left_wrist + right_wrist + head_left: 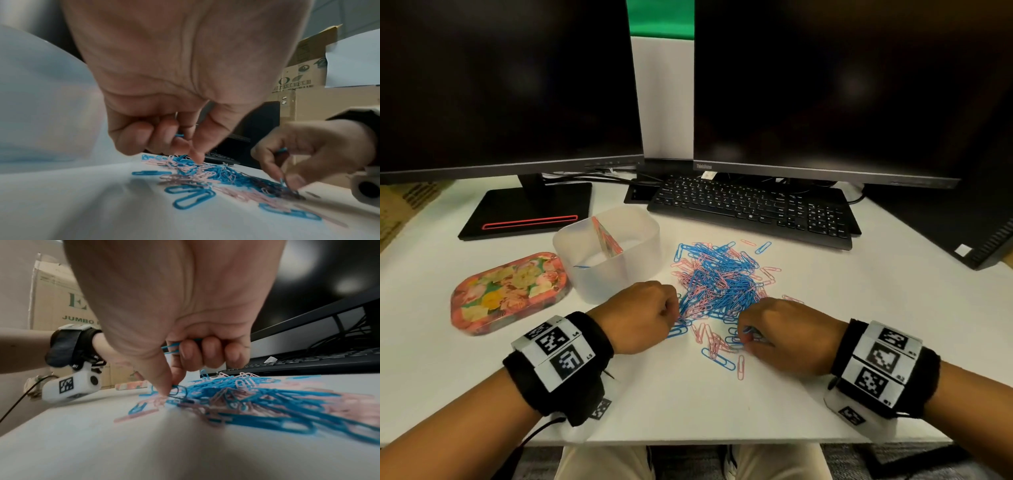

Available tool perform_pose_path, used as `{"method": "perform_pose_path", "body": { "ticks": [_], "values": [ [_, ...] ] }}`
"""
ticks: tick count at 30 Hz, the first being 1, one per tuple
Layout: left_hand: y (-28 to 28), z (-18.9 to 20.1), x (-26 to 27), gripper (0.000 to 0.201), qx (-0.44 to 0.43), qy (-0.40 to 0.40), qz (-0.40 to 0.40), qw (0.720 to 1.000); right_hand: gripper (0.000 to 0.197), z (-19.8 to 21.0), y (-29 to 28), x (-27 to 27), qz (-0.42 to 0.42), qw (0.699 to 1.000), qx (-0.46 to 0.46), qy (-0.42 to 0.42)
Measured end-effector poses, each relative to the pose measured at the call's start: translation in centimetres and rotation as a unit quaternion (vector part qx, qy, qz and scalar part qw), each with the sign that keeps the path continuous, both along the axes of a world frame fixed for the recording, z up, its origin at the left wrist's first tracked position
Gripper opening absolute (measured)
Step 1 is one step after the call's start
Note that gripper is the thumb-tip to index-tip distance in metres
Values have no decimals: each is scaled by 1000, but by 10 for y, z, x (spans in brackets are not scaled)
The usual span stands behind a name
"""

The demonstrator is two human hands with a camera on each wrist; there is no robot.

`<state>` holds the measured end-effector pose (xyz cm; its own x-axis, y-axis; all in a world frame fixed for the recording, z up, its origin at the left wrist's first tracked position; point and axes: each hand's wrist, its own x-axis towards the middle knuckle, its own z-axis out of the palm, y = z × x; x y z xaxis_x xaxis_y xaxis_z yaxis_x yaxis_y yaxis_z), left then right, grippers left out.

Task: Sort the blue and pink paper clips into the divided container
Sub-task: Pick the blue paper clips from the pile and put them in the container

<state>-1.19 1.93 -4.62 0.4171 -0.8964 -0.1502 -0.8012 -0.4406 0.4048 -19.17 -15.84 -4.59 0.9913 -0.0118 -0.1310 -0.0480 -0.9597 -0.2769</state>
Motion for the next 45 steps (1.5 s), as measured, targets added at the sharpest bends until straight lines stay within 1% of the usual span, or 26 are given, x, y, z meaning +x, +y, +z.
{"method": "perform_pose_path", "body": {
  "ticks": [2, 4, 7, 13, 16, 18, 21, 23, 25, 28, 30, 32, 36, 38, 41, 42, 45],
  "values": [
    [2, -4, -2, 13, 27, -39, -21, 999, 6, 6, -1, 2, -13, 999, 30, -4],
    [3, -7, -3, 12, 59, -77, -36, 995, 7, 12, -2, 7, -26, 998, 56, 2],
    [0, -7, -4, 7, 73, -100, -35, 992, 8, 15, -2, 18, -37, 997, 69, 6],
    [-1, -6, -8, 12, 100, -93, -30, 990, 5, 18, 10, 46, -46, 997, 56, 11],
    [1, -2, -8, 10, 86, -81, -22, 993, 10, 21, 18, 58, -47, 998, 52, 5],
    [3, 3, -6, 7, 46, -51, 2, 998, 12, 23, 22, 64, -45, 997, 55, 4],
    [8, 20, 3, 15, -20, -19, 55, 998, 6, 30, 29, 77, -40, 997, 62, -5],
    [11, 36, 12, 19, -56, -23, 88, 994, 8, 38, 38, 91, -47, 996, 75, -16],
    [16, 55, 25, 23, -83, -36, 122, 988, 15, 49, 50, 110, -57, 994, 88, -36],
    [24, 80, 50, 26, -109, -40, 196, 974, 22, 70, 68, 144, -67, 992, 94, -49],
    [30, 91, 68, 29, -103, -38, 236, 965, 25, 80, 79, 169, -65, 994, 83, -30],
    [33, 95, 82, 28, -77, -37, 260, 962, 21, 85, 90, 192, -65, 995, 76, -8],
    [30, 94, 98, 19, -18, -39, 287, 957, 21, 85, 106, 218, -88, 995, 33, 17],
    [28, 97, 99, 18, -4, -36, 286, 957, 10, 86, 110, 223, -94, 995, 31, 12],
    [24, 99, 100, 20, 7, -33, 277, 960, 13, 86, 108, 226, -105, 993, 55, -5],
    [23, 99, 99, 21, 11, -39, 274, 961, 14, 86, 106, 225, -107, 992, 63, -10],
    [21, 98, 94, 25, 16, -75, 256, 964, 24, 86, 96, 216, -101, 991, 89, -25]
  ]
}}
